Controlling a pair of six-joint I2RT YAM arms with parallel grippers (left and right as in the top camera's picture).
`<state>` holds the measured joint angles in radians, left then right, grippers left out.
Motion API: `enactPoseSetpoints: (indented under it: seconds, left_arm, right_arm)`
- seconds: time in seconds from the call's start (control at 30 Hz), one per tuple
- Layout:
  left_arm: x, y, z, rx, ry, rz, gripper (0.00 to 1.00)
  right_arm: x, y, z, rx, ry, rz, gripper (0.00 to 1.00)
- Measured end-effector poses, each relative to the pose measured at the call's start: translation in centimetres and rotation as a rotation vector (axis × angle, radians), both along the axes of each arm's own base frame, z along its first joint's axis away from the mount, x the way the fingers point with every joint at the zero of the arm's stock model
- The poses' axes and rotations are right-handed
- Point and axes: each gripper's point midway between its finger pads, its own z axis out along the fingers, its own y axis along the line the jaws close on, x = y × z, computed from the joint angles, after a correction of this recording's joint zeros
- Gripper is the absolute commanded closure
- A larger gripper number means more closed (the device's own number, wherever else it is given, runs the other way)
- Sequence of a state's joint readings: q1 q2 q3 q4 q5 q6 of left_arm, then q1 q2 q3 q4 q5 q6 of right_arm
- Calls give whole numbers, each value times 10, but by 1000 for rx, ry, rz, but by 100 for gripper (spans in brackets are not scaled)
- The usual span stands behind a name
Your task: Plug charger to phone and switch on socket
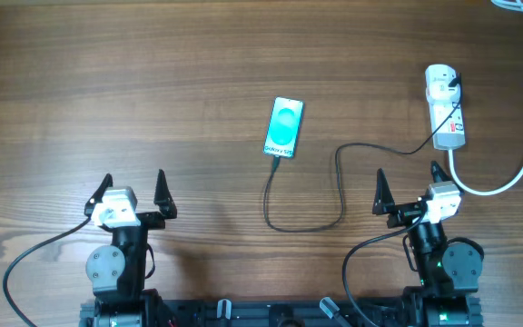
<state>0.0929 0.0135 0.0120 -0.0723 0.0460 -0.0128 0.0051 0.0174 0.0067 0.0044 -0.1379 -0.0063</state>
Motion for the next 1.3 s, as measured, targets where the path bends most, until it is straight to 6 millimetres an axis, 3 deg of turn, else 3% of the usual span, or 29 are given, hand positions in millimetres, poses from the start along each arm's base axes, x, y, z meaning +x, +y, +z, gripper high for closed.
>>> enactPoseSetpoints:
  seconds: [1.3]
  left_arm:
    - [0, 1, 0, 57, 4, -1, 0]
  right_arm:
    - [0, 0, 0, 0, 0, 0, 0]
